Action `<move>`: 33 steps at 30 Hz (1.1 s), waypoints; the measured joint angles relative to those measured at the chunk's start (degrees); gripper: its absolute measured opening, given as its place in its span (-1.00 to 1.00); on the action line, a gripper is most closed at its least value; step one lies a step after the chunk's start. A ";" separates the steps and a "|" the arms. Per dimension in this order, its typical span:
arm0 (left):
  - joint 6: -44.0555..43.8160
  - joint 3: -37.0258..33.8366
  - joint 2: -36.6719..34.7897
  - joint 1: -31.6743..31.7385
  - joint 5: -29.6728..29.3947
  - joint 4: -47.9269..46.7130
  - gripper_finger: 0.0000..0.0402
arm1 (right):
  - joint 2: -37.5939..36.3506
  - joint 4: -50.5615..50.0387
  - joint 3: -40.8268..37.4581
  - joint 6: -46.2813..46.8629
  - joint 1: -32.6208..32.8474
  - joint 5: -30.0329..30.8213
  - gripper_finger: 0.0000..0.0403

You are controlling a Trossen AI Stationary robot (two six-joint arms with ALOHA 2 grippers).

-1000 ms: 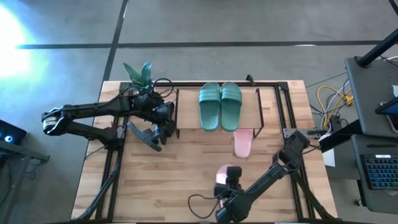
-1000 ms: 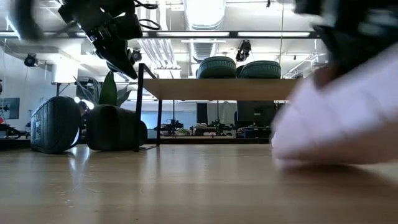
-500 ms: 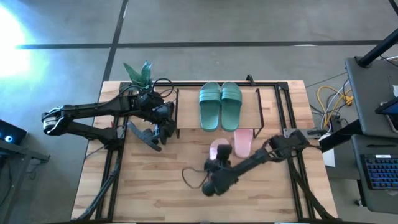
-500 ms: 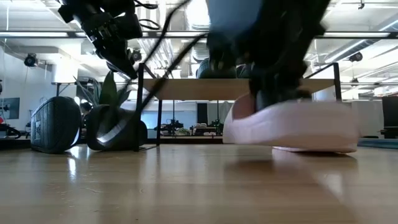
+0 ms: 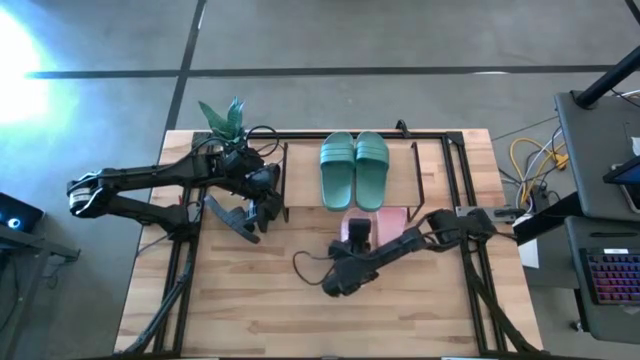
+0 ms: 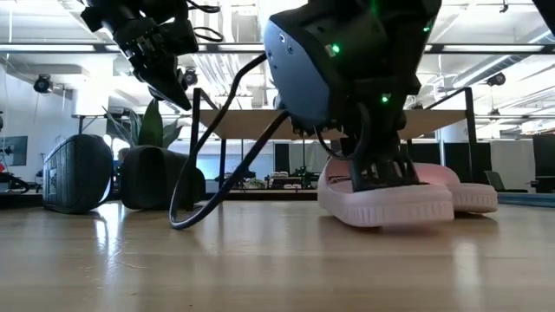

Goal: Pick and place slides into the shelf
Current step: Put the left pink slipper under the shelf

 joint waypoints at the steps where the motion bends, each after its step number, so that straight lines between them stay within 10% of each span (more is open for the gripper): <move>1: 0.00 0.00 0.00 0.00 0.00 0.00 -1.00 | 0.00 -0.02 -0.27 0.01 -0.04 0.02 -0.93; 23: -1.68 0.00 0.00 -0.04 0.04 -0.54 -1.00 | -2.81 -2.69 -0.26 10.64 2.45 0.70 -0.22; 33: -1.68 0.02 0.00 -0.04 0.02 -0.48 -1.00 | -15.87 -1.23 -0.24 34.55 5.25 -9.65 -0.19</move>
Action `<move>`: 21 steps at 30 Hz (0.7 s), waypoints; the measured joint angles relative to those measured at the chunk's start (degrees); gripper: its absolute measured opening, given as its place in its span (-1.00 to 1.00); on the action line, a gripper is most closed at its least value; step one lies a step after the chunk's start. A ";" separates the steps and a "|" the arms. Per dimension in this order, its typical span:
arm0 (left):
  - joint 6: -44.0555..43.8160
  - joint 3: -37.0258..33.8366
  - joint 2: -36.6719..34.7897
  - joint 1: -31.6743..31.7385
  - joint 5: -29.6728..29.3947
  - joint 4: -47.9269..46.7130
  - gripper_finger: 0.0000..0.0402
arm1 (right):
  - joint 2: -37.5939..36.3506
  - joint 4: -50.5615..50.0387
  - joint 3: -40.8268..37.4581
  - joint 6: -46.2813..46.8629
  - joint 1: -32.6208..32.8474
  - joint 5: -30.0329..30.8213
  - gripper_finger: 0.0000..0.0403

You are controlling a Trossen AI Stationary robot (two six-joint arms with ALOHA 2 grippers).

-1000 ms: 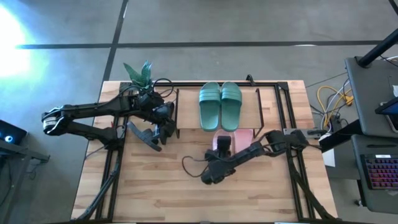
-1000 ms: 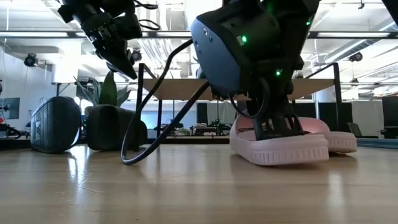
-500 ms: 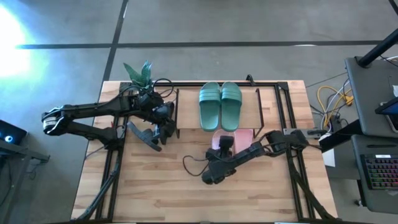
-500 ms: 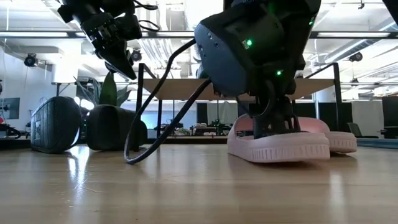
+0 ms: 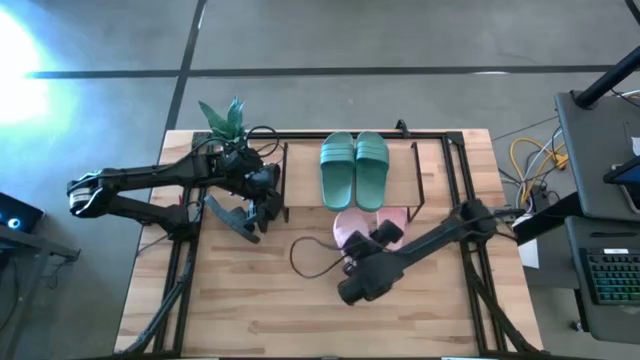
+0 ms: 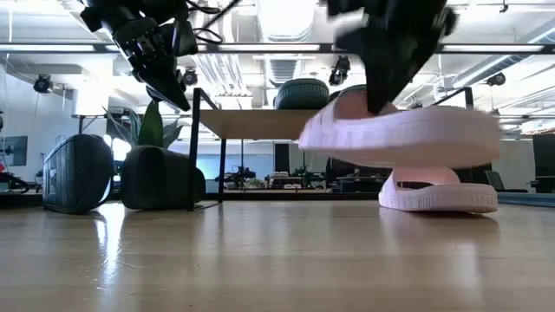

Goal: Pick and place slides into the shelf
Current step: Put the left pink slipper under the shelf

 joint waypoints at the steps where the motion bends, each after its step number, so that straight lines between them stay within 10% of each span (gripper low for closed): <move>1: 0.00 0.00 0.00 0.00 0.02 0.02 -1.00 | -1.03 0.62 0.00 1.23 0.33 -0.27 -0.19; 11: -0.43 0.00 0.00 0.00 0.02 0.11 -1.00 | -1.07 6.57 -0.11 -5.09 -0.37 -14.79 -0.19; 21: -4.91 0.00 0.00 -0.07 0.02 0.09 -1.00 | -5.37 6.62 -0.23 18.59 6.59 -28.13 -0.51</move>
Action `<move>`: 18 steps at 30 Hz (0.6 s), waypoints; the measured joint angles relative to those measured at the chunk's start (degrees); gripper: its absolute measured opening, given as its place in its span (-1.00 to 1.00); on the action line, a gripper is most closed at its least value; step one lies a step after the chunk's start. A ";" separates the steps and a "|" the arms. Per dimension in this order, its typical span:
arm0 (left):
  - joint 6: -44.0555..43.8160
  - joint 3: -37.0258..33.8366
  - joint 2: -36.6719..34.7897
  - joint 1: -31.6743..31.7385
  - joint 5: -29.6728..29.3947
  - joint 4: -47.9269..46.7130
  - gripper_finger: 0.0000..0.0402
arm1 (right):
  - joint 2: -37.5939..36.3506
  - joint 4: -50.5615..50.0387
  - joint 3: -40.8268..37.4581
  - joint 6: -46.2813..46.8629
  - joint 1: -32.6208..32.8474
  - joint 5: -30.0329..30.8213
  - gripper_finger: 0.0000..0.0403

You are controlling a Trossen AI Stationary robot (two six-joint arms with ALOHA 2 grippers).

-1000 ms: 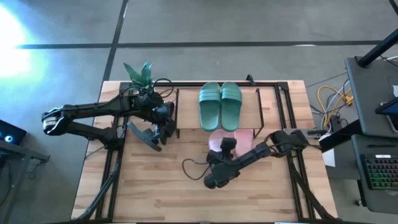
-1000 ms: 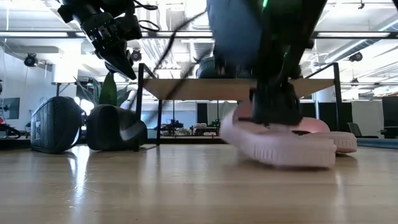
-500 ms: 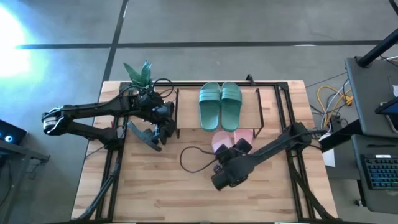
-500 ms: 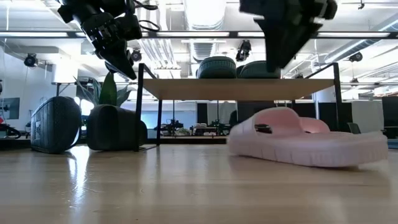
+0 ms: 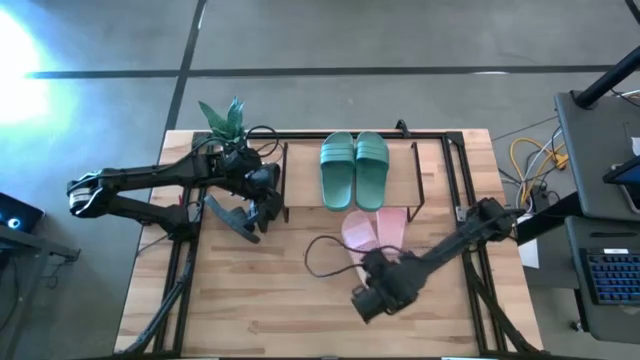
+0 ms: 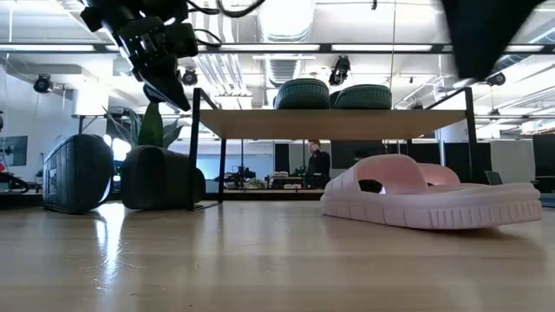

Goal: Pick and place slides into the shelf
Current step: Put the left pink slipper under the shelf

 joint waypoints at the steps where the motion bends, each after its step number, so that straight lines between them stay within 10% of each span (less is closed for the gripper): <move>1: -0.71 0.00 0.00 0.00 -0.01 0.02 -1.00 | -0.24 0.77 -0.08 1.83 0.96 -2.17 -0.58; 8: -0.94 0.00 0.00 -0.02 0.00 0.39 -1.00 | 2.69 6.47 -0.88 4.73 6.68 -12.74 -0.94; 18: -0.94 0.00 0.00 -0.04 -0.01 0.57 -1.00 | 9.03 7.01 -4.77 1.90 4.97 -9.40 -0.95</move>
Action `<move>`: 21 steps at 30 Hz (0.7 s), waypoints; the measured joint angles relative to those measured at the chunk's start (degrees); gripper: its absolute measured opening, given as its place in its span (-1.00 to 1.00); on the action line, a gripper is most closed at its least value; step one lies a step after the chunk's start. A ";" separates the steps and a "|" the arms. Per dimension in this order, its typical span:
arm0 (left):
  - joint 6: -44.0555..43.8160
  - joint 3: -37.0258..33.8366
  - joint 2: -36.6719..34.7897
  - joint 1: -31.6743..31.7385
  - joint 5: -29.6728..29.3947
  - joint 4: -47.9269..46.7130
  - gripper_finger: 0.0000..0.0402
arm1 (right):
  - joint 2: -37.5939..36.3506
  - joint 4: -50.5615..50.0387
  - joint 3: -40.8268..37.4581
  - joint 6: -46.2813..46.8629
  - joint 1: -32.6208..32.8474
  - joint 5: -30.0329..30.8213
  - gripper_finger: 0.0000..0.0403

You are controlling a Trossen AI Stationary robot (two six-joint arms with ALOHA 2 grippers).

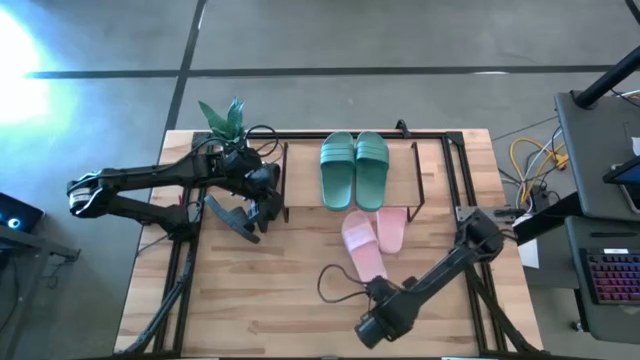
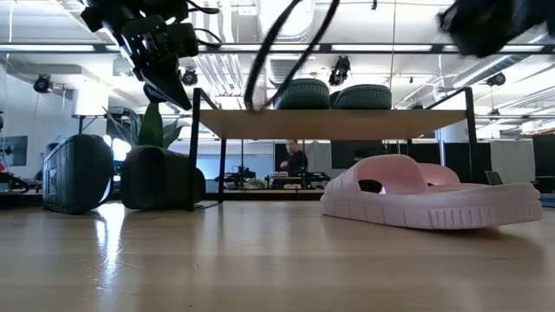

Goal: Pick and place slides into the shelf
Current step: Put the left pink slipper under the shelf

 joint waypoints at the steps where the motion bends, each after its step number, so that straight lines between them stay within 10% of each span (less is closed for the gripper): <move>1: 0.00 0.00 0.00 0.00 -0.01 0.00 -1.00 | 0.35 0.11 -0.42 -1.14 -0.50 0.09 -0.96; 21: 0.07 -0.09 0.00 0.00 -0.04 -0.72 -1.00 | 0.74 4.62 -3.02 -20.92 -12.10 9.75 -0.96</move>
